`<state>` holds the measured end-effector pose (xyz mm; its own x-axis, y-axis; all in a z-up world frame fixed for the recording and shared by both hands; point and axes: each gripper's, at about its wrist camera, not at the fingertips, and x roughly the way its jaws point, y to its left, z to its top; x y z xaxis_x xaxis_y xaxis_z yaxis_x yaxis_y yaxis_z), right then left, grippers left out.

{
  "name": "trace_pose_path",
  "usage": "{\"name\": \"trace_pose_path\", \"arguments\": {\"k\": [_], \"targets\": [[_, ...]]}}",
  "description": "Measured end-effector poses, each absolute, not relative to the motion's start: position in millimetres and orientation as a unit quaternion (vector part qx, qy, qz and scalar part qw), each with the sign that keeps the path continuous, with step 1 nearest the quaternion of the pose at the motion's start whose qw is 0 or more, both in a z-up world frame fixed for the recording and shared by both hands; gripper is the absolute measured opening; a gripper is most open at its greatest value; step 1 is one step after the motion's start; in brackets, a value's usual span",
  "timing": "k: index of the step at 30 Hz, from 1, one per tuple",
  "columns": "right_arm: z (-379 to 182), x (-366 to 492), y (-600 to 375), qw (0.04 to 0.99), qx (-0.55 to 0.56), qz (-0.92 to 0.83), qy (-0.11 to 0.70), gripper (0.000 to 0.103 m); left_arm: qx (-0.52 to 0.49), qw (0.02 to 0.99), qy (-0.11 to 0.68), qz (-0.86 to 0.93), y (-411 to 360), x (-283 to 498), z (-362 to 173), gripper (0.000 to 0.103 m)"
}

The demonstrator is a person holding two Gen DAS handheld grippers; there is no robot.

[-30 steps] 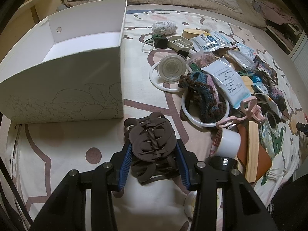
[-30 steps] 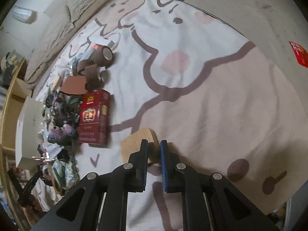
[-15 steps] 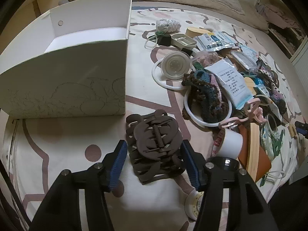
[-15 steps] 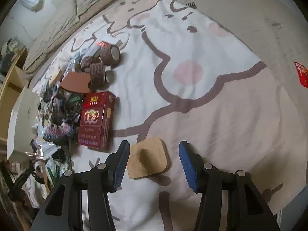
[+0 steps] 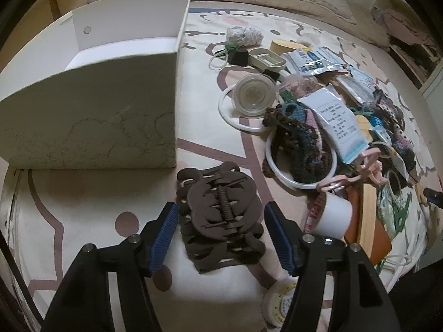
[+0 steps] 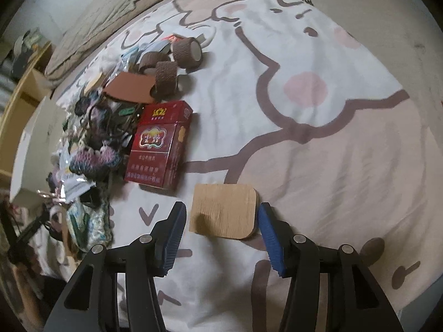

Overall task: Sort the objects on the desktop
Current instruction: 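Lift the claw clip with the left tool while the right tool lifts the coaster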

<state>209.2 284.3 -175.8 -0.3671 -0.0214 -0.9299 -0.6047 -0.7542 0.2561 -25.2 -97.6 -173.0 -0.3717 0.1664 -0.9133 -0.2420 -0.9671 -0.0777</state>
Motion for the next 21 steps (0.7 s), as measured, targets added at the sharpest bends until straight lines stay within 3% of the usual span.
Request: {"name": "trace_pose_path", "arguments": {"k": [9, 21], "targets": [[-179, 196, 270, 0.203, -0.552, 0.776, 0.227, 0.054, -0.549, 0.116, 0.025, 0.827, -101, -29, -174, 0.064], [-188, 180, 255, 0.221, -0.570, 0.777, 0.151, 0.060, -0.534, 0.123, 0.046, 0.835, -97, -25, -169, 0.055]]}}
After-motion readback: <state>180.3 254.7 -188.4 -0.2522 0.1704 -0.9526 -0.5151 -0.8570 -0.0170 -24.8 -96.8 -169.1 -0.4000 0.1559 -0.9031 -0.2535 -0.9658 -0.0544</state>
